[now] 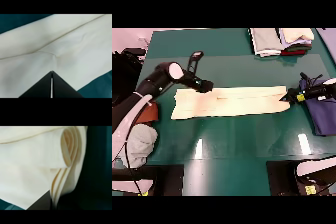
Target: Fold the shirts.
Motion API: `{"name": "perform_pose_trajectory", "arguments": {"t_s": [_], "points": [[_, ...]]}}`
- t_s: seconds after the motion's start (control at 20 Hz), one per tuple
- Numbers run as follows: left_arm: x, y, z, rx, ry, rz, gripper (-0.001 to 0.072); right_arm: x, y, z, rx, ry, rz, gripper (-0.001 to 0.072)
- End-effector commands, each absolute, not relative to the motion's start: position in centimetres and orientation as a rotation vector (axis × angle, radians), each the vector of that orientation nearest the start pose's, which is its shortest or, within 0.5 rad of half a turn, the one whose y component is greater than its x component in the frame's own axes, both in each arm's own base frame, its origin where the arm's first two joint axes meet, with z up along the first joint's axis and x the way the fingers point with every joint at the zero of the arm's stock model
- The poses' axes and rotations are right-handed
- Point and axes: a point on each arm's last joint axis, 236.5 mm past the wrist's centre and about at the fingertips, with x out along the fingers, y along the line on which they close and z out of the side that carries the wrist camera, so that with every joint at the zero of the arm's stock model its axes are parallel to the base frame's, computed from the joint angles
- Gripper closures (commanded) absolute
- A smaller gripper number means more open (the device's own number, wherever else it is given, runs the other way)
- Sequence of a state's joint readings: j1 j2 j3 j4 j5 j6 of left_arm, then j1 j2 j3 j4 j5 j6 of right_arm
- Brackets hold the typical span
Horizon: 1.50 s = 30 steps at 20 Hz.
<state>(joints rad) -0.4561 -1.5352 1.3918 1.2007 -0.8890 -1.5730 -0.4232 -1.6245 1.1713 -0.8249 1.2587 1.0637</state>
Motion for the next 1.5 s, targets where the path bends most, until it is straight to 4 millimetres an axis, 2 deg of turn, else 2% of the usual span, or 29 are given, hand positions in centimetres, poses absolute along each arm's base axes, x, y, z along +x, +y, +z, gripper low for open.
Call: {"name": "perform_pose_trajectory", "arguments": {"t_s": [0.0,0.15,0.3,0.5,0.7,0.95,1.05,1.15,1.2,1.3,1.4,1.45], "points": [[42.7,-31.4,0.5,-0.203,1.095,-0.586,0.0686,42.1,0.4,0.0,0.562,1.200,0.447,0.0694],[43.3,-33.5,-1.6,-0.204,1.125,-0.604,0.0686,43.6,3.3,7.1,0.480,1.106,0.497,0.0694],[43.4,-35.7,-3.8,-0.185,1.151,-0.626,0.0686,44.1,8.0,13.0,0.406,1.027,0.571,0.0694],[42.5,-37.9,-5.7,-0.146,1.176,-0.679,0.0686,43.9,14.2,18.2,0.334,0.957,0.679,0.0694],[41.9,-38.3,-6.9,-0.131,1.200,-0.689,0.0686,43.0,18.2,20.4,0.301,0.928,0.751,0.0694],[42.0,-38.1,-6.7,-0.128,1.204,-0.689,0.0685,42.3,20.8,21.0,0.302,0.926,0.788,0.0694],[42.9,-37.2,-5.2,-0.121,1.197,-0.688,0.0686,42.0,22.0,21.2,0.300,0.917,0.804,0.0694],[45.0,-34.9,-1.9,-0.127,1.137,-0.661,0.0686,41.8,23.5,21.5,0.293,0.900,0.827,0.0694],[46.3,-33.1,0.5,-0.129,1.087,-0.637,0.0685,41.6,24.5,21.7,0.288,0.888,0.842,0.0694],[48.8,-27.9,5.9,-0.110,0.970,-0.560,0.0685,41.2,27.2,21.7,0.280,0.873,0.881,0.0694],[50.1,-21.6,11.9,-0.077,0.850,-0.460,0.0686,40.1,31.6,21.5,0.318,0.873,0.965,0.0694],[50.2,-18.5,14.9,-0.060,0.792,-0.407,0.0685,39.5,34.4,21.3,0.348,0.869,1.021,0.0693]]}}
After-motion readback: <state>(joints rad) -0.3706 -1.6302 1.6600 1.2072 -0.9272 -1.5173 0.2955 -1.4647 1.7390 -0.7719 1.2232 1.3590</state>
